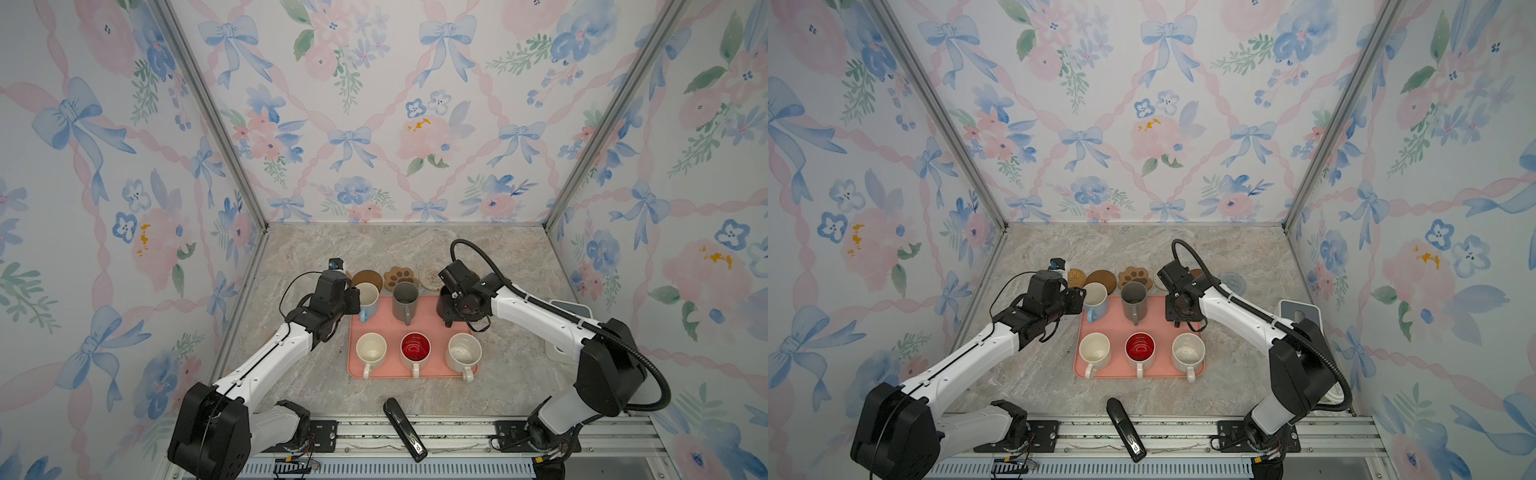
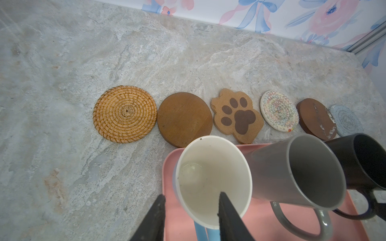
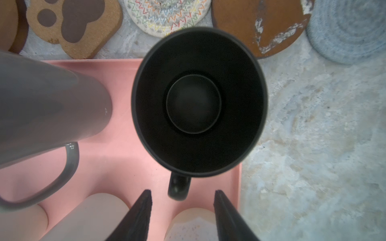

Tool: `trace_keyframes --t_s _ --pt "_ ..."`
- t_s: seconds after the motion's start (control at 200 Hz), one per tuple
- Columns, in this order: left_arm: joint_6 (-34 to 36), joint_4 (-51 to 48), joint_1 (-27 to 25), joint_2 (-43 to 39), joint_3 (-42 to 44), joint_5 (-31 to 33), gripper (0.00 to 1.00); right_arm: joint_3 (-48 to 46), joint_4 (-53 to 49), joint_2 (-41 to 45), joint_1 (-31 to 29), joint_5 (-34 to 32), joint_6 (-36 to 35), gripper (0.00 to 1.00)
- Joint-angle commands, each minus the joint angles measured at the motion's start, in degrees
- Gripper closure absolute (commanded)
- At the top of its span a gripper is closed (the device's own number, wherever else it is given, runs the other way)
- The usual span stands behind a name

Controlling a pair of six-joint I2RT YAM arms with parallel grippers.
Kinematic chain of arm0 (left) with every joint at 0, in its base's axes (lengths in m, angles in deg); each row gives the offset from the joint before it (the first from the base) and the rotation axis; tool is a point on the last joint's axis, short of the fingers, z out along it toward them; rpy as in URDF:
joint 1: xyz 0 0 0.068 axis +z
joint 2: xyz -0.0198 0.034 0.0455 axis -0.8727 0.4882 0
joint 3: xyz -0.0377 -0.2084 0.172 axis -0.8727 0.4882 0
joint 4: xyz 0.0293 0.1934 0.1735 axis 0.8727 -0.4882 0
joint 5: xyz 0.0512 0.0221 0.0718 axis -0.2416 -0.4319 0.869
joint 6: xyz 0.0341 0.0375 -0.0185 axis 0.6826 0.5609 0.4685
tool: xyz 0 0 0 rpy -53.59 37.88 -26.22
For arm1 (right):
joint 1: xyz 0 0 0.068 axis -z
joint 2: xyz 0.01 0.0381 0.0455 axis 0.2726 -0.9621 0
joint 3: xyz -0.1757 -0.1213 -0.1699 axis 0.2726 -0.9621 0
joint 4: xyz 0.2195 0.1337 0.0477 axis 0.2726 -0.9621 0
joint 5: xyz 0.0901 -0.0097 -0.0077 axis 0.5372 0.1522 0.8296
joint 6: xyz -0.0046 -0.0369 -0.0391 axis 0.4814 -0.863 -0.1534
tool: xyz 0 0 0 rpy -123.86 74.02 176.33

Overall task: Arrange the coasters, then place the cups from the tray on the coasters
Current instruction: 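Lower the open right gripper down around the black mug's rim, then close the right gripper on the black mug and lift it off the tray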

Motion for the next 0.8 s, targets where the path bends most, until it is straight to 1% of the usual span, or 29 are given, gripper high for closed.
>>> trace_keyframes --t_s 0.0,0.38,0.795 --pt "1.16 -0.4 -0.35 0.07 -0.72 1.19 0.61 0.58 -0.2 -2.39 -0.5 -0.94 0.92 0.49" --pt "1.22 -0.47 -0.38 0.0 -0.66 1.51 0.61 1.78 0.68 -6.18 0.07 -1.15 0.92 0.5" --pt "1.16 -0.46 -0.33 -0.02 -0.57 1.77 0.61 1.87 0.68 -6.53 2.73 -1.58 0.56 0.5"
